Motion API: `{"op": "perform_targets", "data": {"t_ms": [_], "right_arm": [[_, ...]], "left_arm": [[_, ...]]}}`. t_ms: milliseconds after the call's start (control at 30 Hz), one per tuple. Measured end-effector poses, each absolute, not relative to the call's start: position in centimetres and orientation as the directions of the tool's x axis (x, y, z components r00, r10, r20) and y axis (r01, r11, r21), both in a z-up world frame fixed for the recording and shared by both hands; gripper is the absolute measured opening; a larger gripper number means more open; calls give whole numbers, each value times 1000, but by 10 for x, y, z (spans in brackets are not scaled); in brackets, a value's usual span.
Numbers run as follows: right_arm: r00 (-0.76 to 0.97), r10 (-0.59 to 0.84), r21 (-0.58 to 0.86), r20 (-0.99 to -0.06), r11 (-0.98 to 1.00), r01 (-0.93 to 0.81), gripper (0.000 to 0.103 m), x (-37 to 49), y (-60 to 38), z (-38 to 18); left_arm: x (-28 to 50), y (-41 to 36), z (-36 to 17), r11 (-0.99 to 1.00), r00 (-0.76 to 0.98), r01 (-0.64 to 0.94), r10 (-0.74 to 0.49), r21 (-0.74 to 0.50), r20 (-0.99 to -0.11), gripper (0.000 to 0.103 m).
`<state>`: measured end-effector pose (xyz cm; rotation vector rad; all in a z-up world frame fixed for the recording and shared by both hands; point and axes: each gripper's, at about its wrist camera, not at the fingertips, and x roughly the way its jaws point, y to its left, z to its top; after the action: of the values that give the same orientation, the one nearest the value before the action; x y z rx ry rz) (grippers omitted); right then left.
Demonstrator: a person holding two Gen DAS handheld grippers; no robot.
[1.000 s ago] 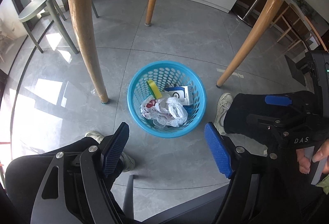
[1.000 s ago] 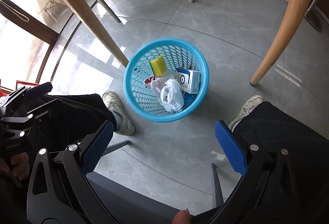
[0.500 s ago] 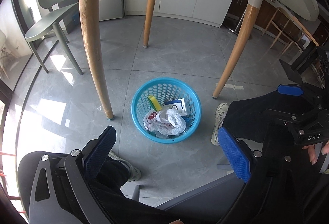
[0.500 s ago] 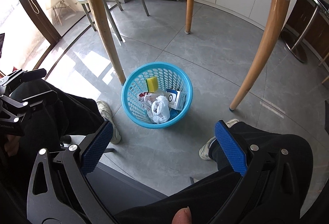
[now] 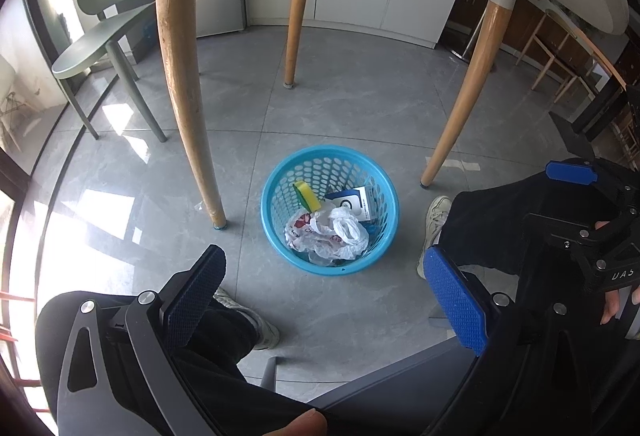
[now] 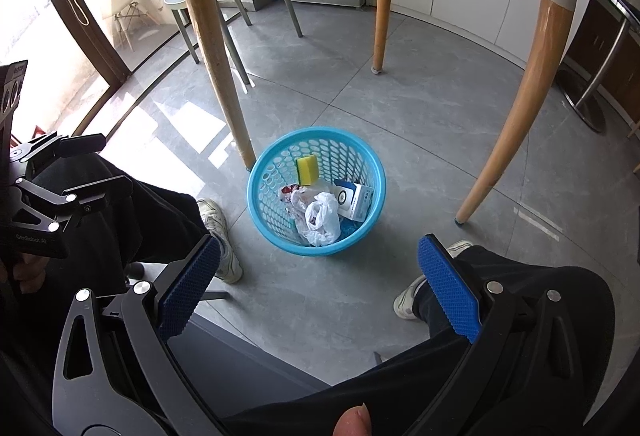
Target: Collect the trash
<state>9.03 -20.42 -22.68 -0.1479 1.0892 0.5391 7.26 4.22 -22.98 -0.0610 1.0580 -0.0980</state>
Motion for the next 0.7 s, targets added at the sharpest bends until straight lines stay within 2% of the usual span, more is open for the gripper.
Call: {"op": "perform_targets", "data": {"t_ms": [700], "right_arm": [[327,327,142,-886,865,-481,95,89,-196,-233]], "left_arm": [[76,43,-233,996,465,24,-91,-90,-881,97]]}}
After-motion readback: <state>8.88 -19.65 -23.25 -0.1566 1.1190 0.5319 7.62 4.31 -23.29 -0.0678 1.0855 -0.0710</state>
